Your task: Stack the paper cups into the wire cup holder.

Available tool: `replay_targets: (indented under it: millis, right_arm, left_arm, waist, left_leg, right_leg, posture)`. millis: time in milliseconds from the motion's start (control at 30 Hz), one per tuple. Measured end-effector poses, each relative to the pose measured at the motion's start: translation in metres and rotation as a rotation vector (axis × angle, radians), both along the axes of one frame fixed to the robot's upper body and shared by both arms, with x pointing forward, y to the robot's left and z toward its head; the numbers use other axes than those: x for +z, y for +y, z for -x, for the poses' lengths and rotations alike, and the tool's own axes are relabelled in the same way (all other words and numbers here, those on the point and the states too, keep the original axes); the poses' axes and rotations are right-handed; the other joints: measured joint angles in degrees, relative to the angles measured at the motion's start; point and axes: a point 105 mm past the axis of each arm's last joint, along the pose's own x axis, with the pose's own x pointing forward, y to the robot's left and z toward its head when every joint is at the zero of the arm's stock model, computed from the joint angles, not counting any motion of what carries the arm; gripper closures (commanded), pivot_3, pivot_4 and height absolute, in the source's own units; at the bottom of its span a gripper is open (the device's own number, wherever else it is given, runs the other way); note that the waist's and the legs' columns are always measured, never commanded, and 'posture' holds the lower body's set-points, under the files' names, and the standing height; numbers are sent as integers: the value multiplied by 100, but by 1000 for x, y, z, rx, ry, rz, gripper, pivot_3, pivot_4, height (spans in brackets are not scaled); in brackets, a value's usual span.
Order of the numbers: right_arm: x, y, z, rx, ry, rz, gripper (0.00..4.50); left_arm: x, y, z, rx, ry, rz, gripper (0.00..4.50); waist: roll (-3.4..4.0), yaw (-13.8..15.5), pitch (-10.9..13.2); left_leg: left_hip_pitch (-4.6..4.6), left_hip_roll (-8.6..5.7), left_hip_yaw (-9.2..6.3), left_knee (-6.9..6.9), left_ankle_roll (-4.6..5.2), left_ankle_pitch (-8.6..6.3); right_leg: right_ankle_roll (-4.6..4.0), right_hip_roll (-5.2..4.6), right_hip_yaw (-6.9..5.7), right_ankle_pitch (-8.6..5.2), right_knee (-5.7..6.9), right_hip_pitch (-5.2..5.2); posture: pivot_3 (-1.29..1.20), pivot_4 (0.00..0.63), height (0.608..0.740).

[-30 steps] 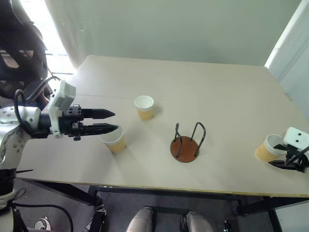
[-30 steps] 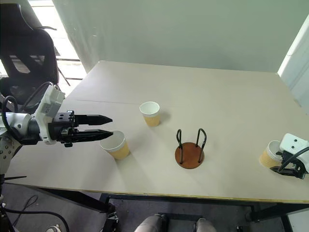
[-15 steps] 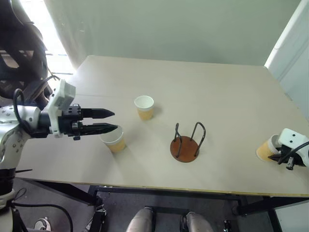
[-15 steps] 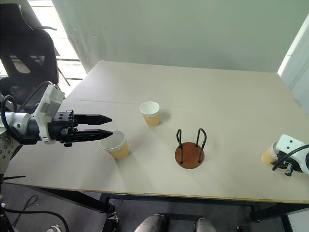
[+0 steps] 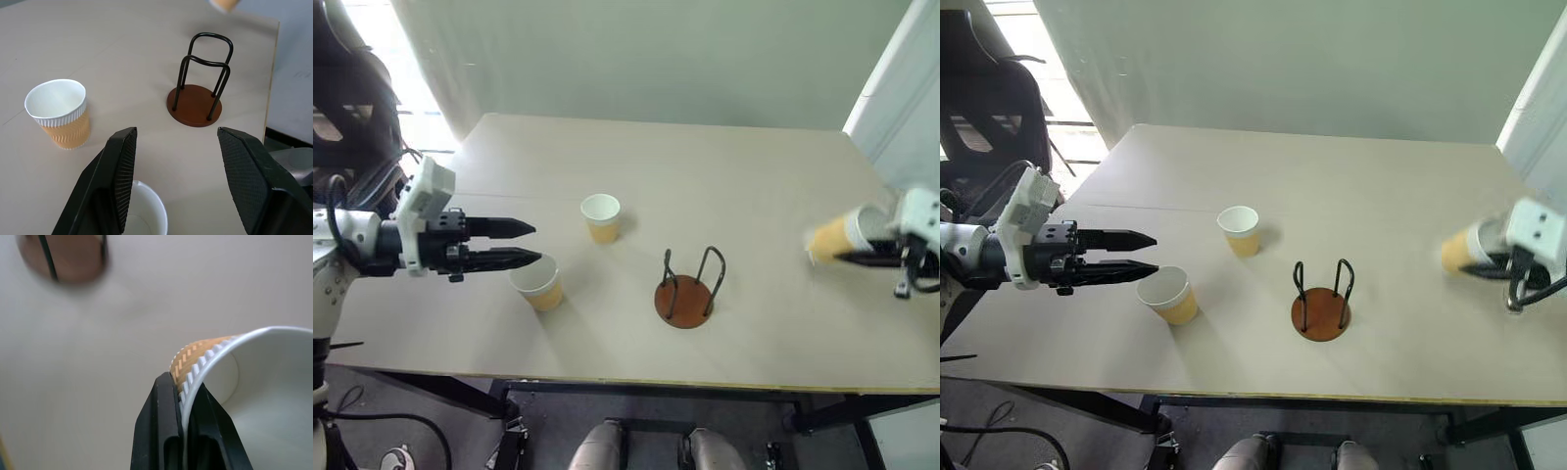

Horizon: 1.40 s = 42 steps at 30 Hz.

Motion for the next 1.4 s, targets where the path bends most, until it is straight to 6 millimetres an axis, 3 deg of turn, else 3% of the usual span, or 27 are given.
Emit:
replay_targets:
  millis: [100, 167, 233, 300, 400, 600, 900, 1400]
  right_arm:
    - [38, 47, 15, 220, -93, -119, 4464]
    - [49, 75, 22, 339, -117, -192, 4464]
    - [43, 102, 25, 434, -87, -221, 4464]
    - [29, 117, 21, 455, -26, -220, 4464]
    - [14, 124, 10, 422, 7, -191, 4464]
    - [-9, 133, 3, 420, 47, -120, 4464]
    - [-19, 129, -3, 424, 50, -48, 4464]
    - [-41, 124, -16, 423, 49, 93, 4464]
  left_arm:
    - [-1, -2, 0, -4, -1, 7, 1692]
    - [-3, -2, 0, -7, 3, 10, 1692]
    - [-4, -3, 1, -11, 8, 10, 1692]
    - [-6, -3, 2, -16, 16, 4, 1692]
    - [-8, -4, 8, -39, 39, 25, 1692]
    - [15, -15, 24, -119, -8, 97, 1692]
    - [5, -23, 32, -149, 32, 88, 1692]
    - [-5, -23, 27, -112, 9, 32, 1692]
  waist:
    - [0, -6, 0]
    - [-9, -9, -6]
    - [-10, -13, -6]
    - [-10, 6, -5]
    - [-12, 51, -4]
    - [-12, 68, -4]
    - [-12, 50, -4]
    - [-12, 49, -3]
  left_leg:
    - [-4, -1, 0, 0, 0, 0]
    - [0, 0, -1, 0, -4, 2]
    - [-1, -1, -1, 0, -7, 5]
    - [-8, -1, -1, 0, -19, 16]
    - [-11, -3, -1, 2, -17, 15]
    - [-5, -2, -1, 2, 3, -3]
    - [8, 1, -1, 2, 0, -1]
    - [3, 1, -1, 2, 0, -2]
  right_leg:
    - [3, 0, 0, -4, -2, -3]
    - [2, 2, 0, -6, -2, -3]
    - [1, 3, 0, -6, -2, -5]
    - [2, 1, 0, -6, -4, -7]
    - [0, -2, 0, -4, -4, -7]
    - [-12, -2, 0, 2, 1, -8]
    - [-39, -2, 0, 16, 8, -8]
    - [-49, -2, -1, 17, 6, -14]
  posture:
    - [0, 150, 740]
    - [0, 150, 740]
    - [0, 150, 740]
    - [0, 150, 740]
    - [0, 150, 740]
    - [0, 150, 740]
    - [0, 150, 740]
    - [0, 150, 740]
